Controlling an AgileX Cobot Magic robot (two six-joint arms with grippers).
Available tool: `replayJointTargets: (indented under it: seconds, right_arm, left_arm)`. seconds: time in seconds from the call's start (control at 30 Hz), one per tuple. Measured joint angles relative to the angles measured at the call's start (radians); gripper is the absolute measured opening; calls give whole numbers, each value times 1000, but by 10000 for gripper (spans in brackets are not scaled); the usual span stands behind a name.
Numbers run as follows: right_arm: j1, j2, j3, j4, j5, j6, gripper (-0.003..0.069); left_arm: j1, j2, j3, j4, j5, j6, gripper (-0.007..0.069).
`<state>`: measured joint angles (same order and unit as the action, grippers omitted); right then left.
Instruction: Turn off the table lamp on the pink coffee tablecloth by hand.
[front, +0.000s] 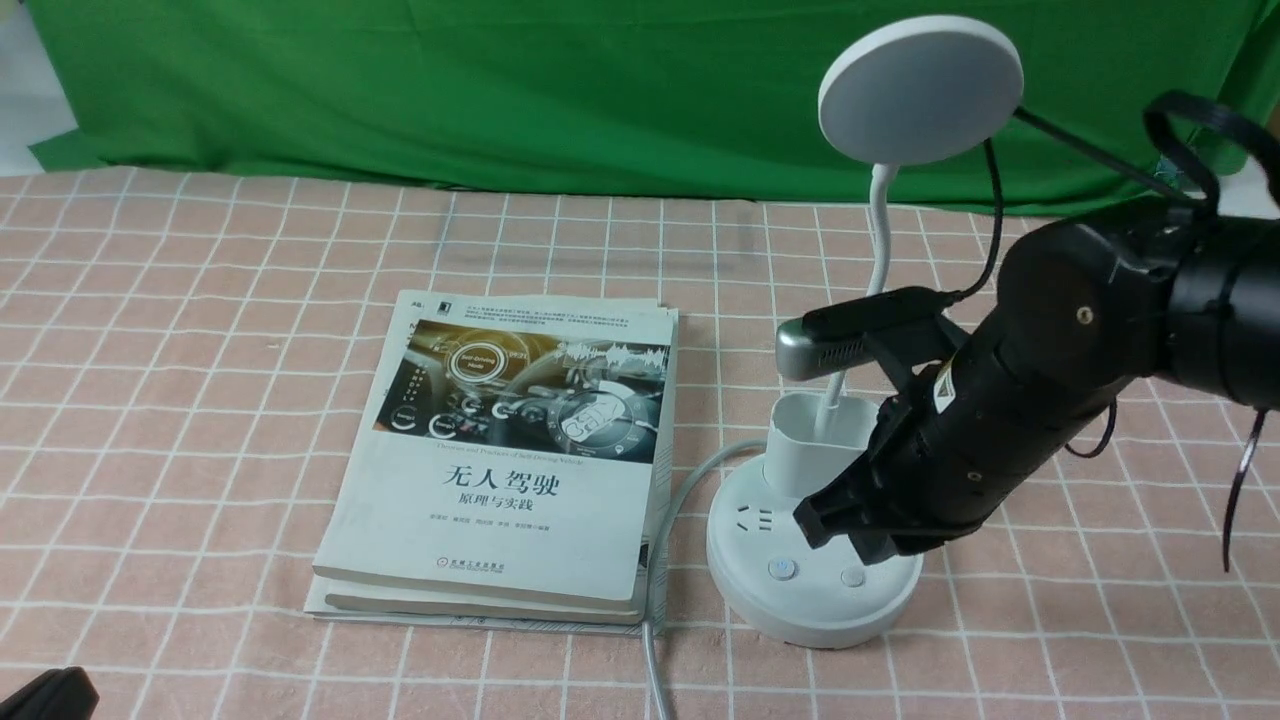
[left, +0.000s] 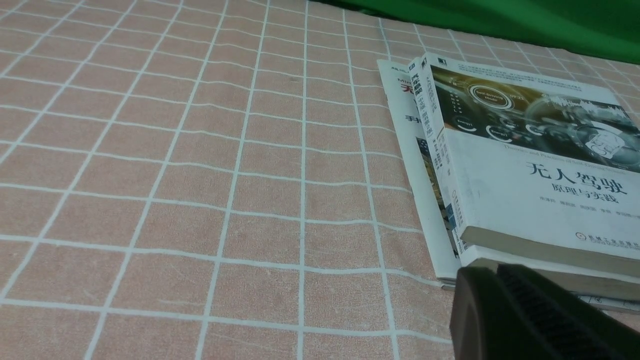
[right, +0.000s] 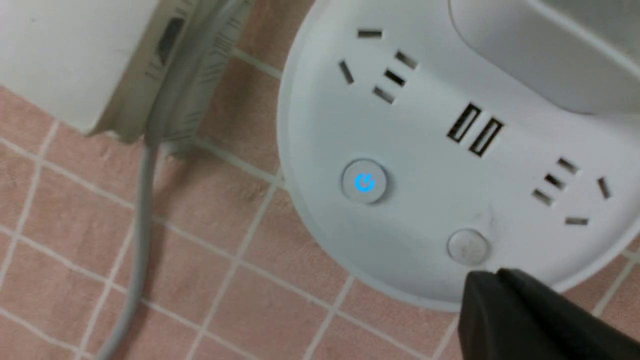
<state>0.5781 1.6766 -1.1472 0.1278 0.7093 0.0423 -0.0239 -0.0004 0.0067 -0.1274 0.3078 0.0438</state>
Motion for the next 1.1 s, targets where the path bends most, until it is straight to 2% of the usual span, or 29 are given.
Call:
replayJointTargets:
  seconds: [0.17,0.4,0.57,0.87,1.03,1.07,1.1]
  right_arm:
    - [10,-98,40,-3,38,0,43]
    - [10,-395,243,-3,106,1,43]
    - [10,-561,289,-2,176,1,48]
    - [10,-761,289,-15,68,2,64]
    - [0,-839,324,-52,23,0,36]
    - [-20,-861,343,-52,19,-3,36]
    - [-80,-929,406,-55,-6,-6,36]
  left_arm:
    - [0,0,0,0,0,0,6]
    - [0,0,0,0,0,0,6]
    - [0,0,0,0,0,0,6]
    - [0,0,0,0,0,0,6]
    - [0,0,0,0,0,0,6]
    - [0,0,0,0,0,0,6]
    - [0,0,0,0,0,0,6]
